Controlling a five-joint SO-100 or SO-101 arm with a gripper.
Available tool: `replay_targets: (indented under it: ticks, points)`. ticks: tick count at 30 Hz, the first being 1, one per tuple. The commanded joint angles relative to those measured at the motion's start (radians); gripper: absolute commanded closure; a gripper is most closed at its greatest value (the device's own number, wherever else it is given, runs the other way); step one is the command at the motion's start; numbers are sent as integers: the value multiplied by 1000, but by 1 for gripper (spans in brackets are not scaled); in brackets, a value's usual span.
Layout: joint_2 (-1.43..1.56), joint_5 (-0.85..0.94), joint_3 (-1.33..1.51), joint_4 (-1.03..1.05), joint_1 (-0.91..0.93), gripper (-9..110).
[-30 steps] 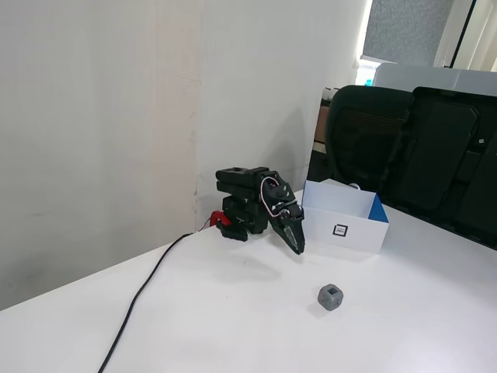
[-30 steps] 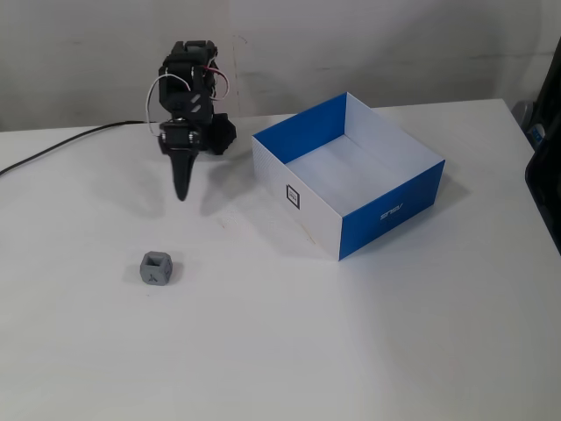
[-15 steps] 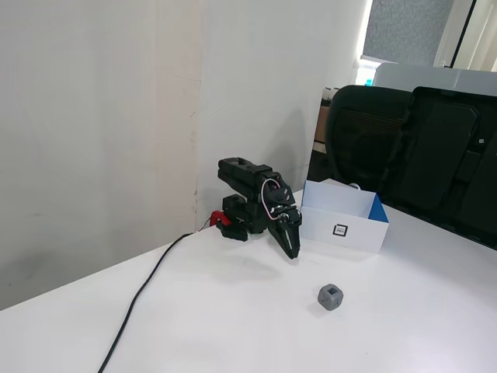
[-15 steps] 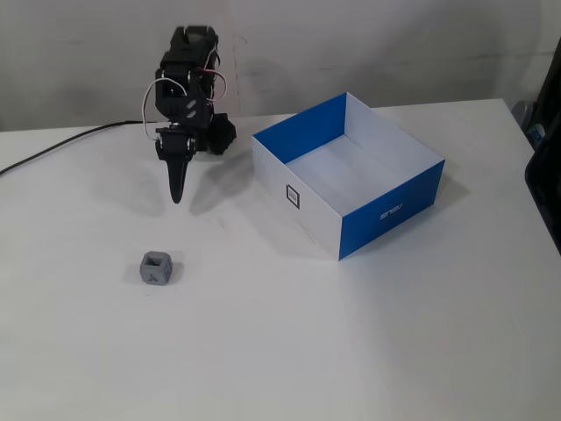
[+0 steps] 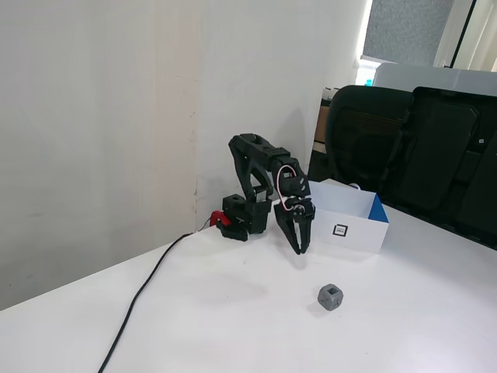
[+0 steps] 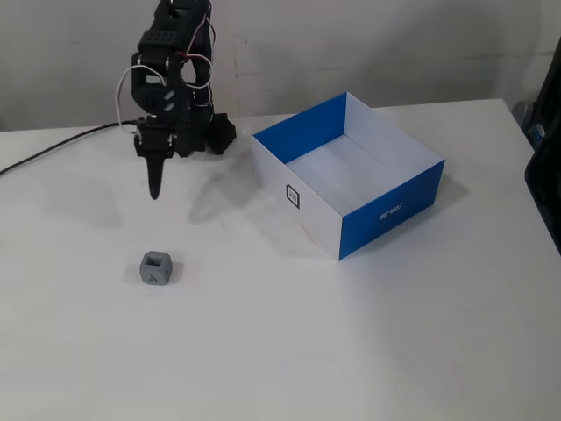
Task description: Grasp the gray block and put it in the box.
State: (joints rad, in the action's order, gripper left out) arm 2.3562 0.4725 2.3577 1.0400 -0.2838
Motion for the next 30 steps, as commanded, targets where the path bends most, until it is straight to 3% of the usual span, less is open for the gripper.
replay_targets:
  ticks: [1,18,30]
  points:
    - [-161,114,-244,49,-21,101]
    - [-865,551,-1193,488,-44,101]
    - [-931,713,-1249,609,5,101]
